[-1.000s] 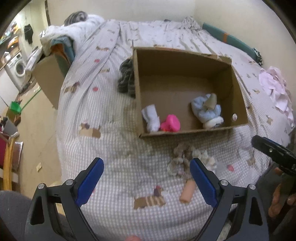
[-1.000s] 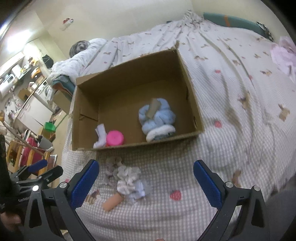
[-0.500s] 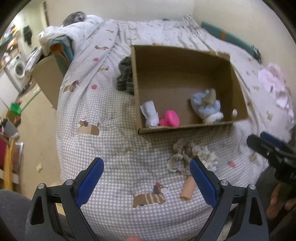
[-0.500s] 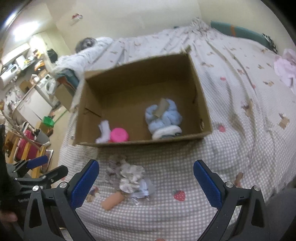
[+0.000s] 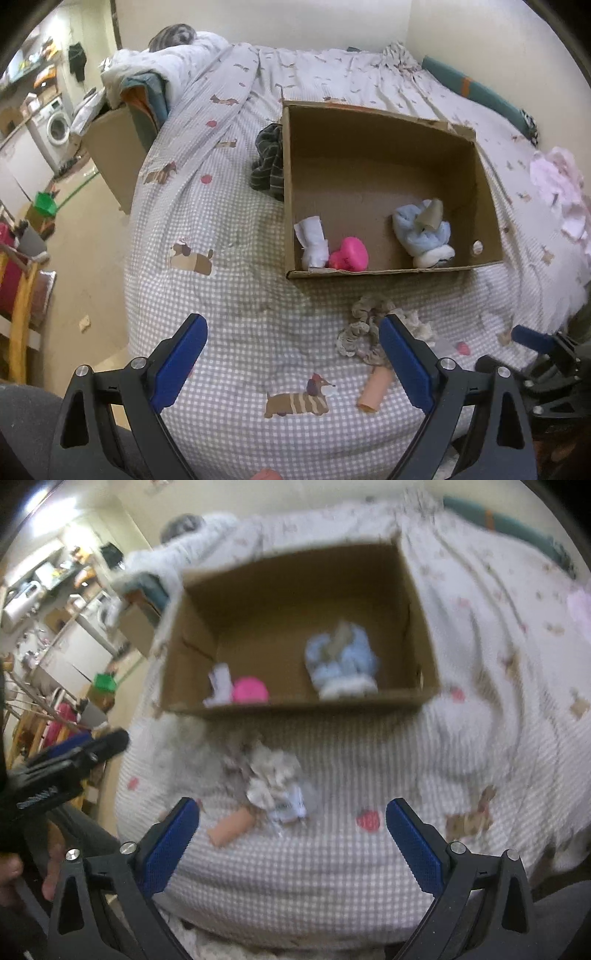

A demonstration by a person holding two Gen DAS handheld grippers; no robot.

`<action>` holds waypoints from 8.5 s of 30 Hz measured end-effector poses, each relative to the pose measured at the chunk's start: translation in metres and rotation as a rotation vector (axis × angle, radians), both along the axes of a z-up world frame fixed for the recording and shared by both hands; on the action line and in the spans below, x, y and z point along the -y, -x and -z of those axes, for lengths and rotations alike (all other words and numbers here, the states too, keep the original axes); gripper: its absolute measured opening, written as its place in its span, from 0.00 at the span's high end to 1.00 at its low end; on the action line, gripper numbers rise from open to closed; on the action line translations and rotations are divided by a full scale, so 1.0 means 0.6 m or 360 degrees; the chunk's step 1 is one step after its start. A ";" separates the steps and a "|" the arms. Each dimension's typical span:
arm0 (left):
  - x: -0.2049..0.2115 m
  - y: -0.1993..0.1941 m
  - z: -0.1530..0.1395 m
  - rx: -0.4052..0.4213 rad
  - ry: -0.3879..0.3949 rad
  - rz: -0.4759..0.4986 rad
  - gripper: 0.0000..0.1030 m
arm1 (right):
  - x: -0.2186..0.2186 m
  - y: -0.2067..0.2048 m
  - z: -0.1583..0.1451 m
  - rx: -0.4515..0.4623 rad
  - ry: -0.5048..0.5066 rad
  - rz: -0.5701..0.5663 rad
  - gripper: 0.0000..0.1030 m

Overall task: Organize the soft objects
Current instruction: 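Grasp the white lace scrunchie in its plastic bag with the right tool, then grasp the tan cylinder with the left tool while the right tool holds the bagged scrunchie, then lower the tan cylinder into the box while the right tool drops the bagged scrunchie there, then withdraw both open tools from the box toward the lace scrunchies, then grasp the grey lace scrunchie with the left tool while the right tool grasps the white lace scrunchie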

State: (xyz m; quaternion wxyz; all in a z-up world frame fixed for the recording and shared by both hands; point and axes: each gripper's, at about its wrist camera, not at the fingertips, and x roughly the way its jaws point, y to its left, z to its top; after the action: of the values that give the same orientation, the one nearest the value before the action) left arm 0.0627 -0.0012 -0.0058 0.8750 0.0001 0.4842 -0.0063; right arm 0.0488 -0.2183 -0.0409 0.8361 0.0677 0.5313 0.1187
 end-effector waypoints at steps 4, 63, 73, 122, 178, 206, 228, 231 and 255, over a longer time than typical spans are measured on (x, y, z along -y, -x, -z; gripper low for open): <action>-0.009 -0.008 0.017 -0.0066 0.0058 -0.0058 0.09 | -0.014 -0.024 0.060 -0.0201 0.0073 -0.0044 0.16; 0.137 -0.006 0.187 -0.0599 0.0192 0.0410 0.94 | -0.094 -0.002 0.146 -0.0208 0.0790 -0.0436 0.77; 0.075 -0.007 0.136 -0.0444 0.0334 0.0204 0.95 | -0.115 -0.016 0.094 -0.0034 0.0508 -0.0405 0.78; 0.006 -0.151 -0.017 0.0194 0.0204 0.0099 0.95 | -0.003 -0.161 -0.030 0.0241 -0.0204 0.0007 0.77; -0.044 -0.132 -0.048 0.0391 0.0293 -0.0103 0.01 | -0.001 -0.157 -0.048 0.0402 -0.0272 0.0065 0.01; -0.078 -0.045 -0.006 0.0030 0.0146 -0.0210 0.01 | -0.001 -0.081 -0.028 0.0216 -0.0158 0.0008 0.00; -0.081 -0.062 0.026 -0.0104 0.0185 -0.0226 0.01 | -0.127 -0.124 0.126 -0.0200 0.0101 -0.0339 0.36; -0.076 -0.064 0.035 -0.0136 0.0189 -0.0210 0.01 | -0.121 -0.126 0.124 -0.0184 0.0122 -0.0341 0.74; 0.102 -0.088 0.175 -0.0416 0.0113 0.0286 0.21 | 0.047 -0.044 -0.007 0.0078 -0.0035 -0.0117 0.86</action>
State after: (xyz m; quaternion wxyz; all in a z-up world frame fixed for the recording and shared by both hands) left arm 0.1153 -0.0625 -0.1107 0.7999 0.0117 0.5913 -0.1017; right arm 0.0755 -0.2467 -0.0369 0.8432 0.0544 0.5114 0.1567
